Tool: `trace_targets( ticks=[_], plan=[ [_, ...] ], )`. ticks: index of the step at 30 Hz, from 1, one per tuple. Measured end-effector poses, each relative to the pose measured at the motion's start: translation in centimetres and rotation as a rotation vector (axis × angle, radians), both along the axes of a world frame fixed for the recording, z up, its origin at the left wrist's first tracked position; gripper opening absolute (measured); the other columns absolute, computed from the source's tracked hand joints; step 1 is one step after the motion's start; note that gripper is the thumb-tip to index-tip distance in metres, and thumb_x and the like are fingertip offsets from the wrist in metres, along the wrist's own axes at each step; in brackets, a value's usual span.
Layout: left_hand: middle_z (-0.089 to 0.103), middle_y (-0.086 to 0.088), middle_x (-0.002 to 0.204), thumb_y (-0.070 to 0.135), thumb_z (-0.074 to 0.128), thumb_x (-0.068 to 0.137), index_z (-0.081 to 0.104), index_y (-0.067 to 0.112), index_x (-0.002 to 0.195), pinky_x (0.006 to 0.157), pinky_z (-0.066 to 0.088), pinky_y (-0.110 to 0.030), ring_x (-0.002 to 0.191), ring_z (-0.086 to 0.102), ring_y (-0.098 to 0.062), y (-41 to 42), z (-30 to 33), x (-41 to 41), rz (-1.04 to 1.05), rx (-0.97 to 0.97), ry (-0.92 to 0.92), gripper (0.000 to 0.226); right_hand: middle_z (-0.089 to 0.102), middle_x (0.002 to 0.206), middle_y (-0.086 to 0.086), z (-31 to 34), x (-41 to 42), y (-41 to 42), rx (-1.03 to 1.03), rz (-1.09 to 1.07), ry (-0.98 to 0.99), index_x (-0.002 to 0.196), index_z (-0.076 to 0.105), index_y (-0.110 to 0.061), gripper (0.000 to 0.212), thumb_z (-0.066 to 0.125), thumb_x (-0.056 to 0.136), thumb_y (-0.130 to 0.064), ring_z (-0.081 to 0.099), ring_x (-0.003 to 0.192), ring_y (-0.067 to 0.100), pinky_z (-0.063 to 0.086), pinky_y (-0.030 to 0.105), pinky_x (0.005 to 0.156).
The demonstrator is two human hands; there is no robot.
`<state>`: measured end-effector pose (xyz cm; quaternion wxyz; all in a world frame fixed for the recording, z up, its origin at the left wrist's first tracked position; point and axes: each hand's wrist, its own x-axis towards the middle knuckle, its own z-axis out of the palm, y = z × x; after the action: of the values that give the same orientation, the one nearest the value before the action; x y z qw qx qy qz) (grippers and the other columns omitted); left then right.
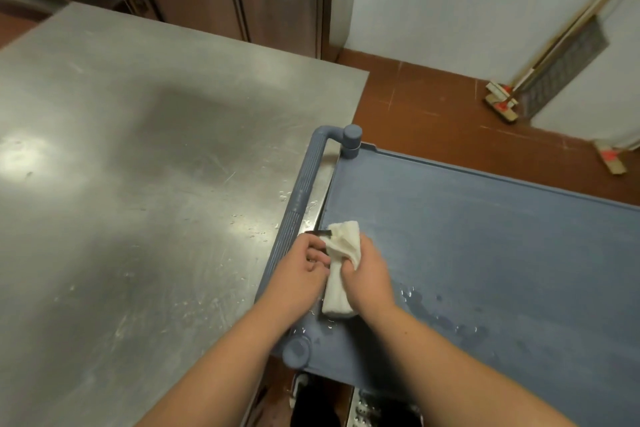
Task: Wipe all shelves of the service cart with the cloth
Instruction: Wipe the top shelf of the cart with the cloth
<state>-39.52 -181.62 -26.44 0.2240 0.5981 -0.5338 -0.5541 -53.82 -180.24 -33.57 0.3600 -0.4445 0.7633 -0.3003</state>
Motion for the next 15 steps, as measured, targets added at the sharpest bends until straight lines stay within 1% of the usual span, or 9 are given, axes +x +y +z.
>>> trace_targets(
  ticks=[2,5,6,9,11,13,15],
  plan=[
    [0.068,0.006,0.09,0.005,0.048,0.08,0.052,0.035,0.095,0.08,0.053,-0.033,0.086,0.068,-0.018,-0.1,-0.1,-0.6,-0.011,-0.015,-0.014,0.034,0.059,0.126,-0.002,-0.1,-1.5,-0.2,0.006,-0.05,0.049,0.137,0.05,-0.028,0.053,0.053,0.087,-0.01,0.058,0.11,0.022,0.042,0.028,0.087],
    [0.067,0.002,0.088,-0.001,0.046,0.081,0.051,0.033,0.093,0.08,0.051,-0.034,0.086,0.067,-0.022,-0.1,-0.5,-2.6,-0.035,-0.022,-0.012,0.037,0.058,0.132,-0.002,-0.1,-4.2,0.9,0.012,-0.079,0.109,0.139,0.049,-0.031,0.056,0.052,0.086,-0.01,0.059,0.113,0.024,0.047,0.034,0.093],
    [0.066,0.001,0.087,-0.003,0.046,0.081,0.051,0.032,0.093,0.077,0.051,-0.032,0.084,0.067,-0.022,0.0,-0.5,-3.6,-0.045,-0.018,-0.007,0.037,0.058,0.132,-0.003,-0.2,-5.3,1.6,0.014,-0.092,0.12,0.139,0.049,-0.032,0.058,0.052,0.086,-0.01,0.059,0.115,0.024,0.047,0.034,0.095],
    [0.064,-0.003,0.09,-0.006,0.047,0.082,0.05,0.027,0.094,0.059,0.048,-0.02,0.074,0.063,-0.023,0.9,-0.7,-7.3,-0.084,0.014,0.024,0.036,0.06,0.133,-0.003,-0.4,-9.4,4.3,0.022,-0.172,0.116,0.14,0.048,-0.035,0.059,0.051,0.086,-0.011,0.059,0.116,0.025,0.046,0.033,0.094],
    [0.062,-0.005,0.091,-0.009,0.045,0.083,0.049,0.023,0.094,0.05,0.046,-0.016,0.068,0.06,-0.019,1.8,-0.9,-10.1,-0.1,0.033,0.036,0.035,0.06,0.134,-0.003,-0.4,-13.0,6.3,0.031,-0.226,0.128,0.14,0.049,-0.034,0.059,0.051,0.087,-0.01,0.059,0.117,0.025,0.045,0.031,0.091],
    [0.062,-0.006,0.09,-0.01,0.044,0.083,0.047,0.025,0.091,0.048,0.046,-0.017,0.065,0.057,-0.017,3.1,-1.4,-13.2,-0.129,0.048,0.025,0.036,0.06,0.133,-0.002,-0.2,-17.0,8.4,0.038,-0.274,0.13,0.14,0.05,-0.031,0.057,0.05,0.088,-0.008,0.058,0.118,0.024,0.04,0.026,0.087],
    [0.062,-0.007,0.09,-0.01,0.044,0.082,0.047,0.025,0.091,0.053,0.049,-0.025,0.068,0.058,-0.02,4.5,-2.1,-16.7,-0.174,0.061,0.018,0.036,0.06,0.131,-0.003,0.0,-21.3,10.7,0.041,-0.307,0.141,0.138,0.052,-0.031,0.056,0.049,0.088,-0.007,0.057,0.118,0.022,0.036,0.024,0.086]
  ],
)
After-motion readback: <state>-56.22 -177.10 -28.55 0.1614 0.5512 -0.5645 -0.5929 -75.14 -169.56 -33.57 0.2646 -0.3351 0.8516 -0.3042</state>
